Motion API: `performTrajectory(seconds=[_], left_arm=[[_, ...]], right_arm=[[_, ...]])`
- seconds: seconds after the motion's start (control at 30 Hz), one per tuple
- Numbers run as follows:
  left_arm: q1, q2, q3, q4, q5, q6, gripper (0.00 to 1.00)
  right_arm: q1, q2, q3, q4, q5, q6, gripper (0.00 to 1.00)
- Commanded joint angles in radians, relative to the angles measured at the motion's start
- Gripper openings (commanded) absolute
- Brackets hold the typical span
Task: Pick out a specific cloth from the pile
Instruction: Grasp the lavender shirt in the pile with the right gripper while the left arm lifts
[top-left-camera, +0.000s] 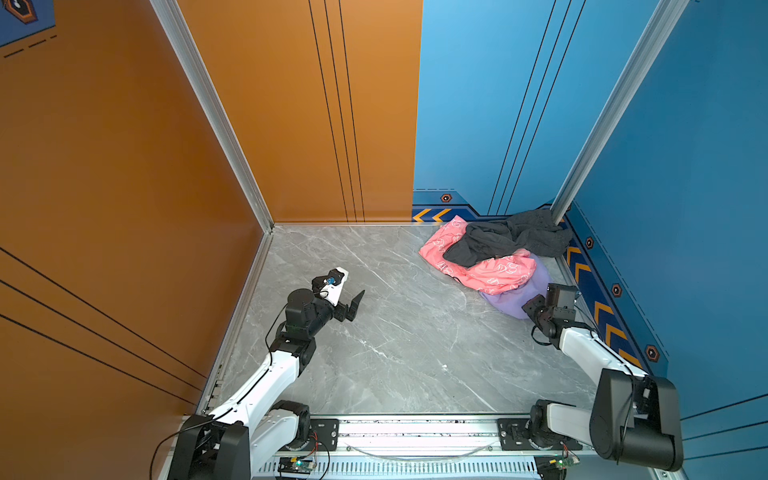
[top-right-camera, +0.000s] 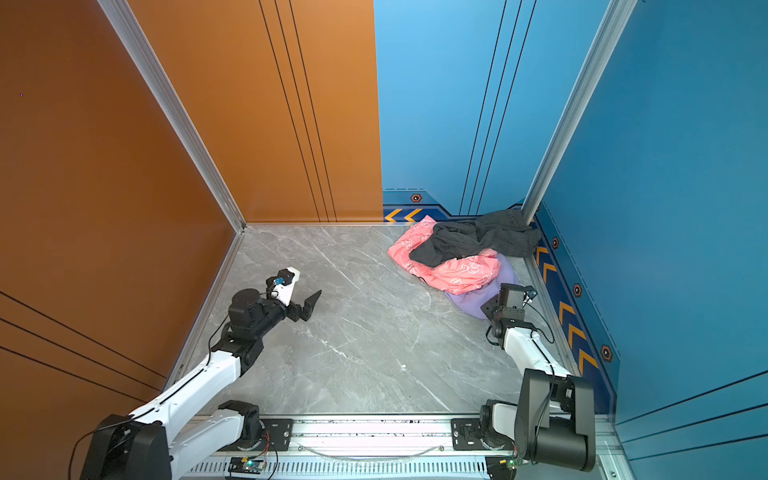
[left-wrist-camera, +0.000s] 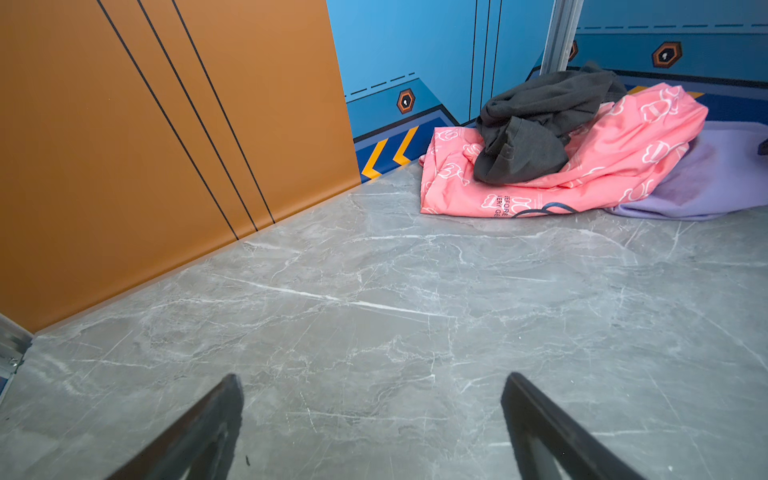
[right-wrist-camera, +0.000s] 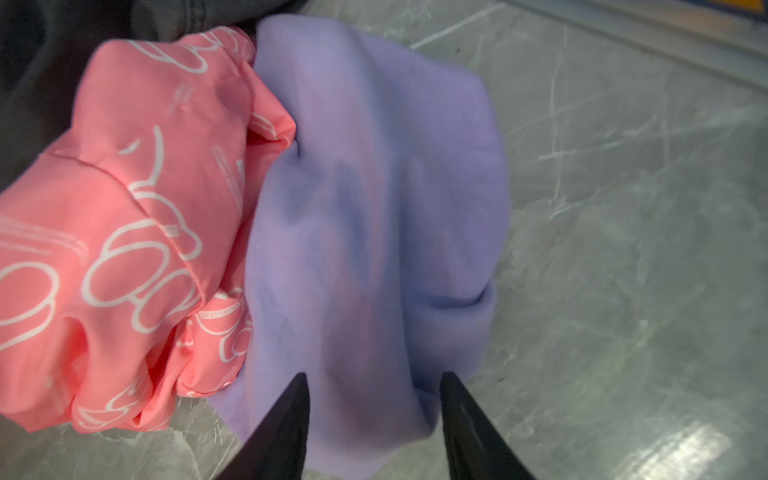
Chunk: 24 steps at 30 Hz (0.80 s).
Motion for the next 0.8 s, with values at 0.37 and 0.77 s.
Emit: performTrajectory(seconds=[0.37,0.77], left_arm=[[-0.026,0.011,0.008,-0.037,0.285,0.124,0.98],[-0.040,-0.004,-0.009,-0.037,0.210,0.165,0.98]], right_arm=[[-0.003,-0.043,-0.013,0.081,-0.017,0.114,0.06],[0.036,-0.270,0.007,0.067,0.142,0.119,0.02]])
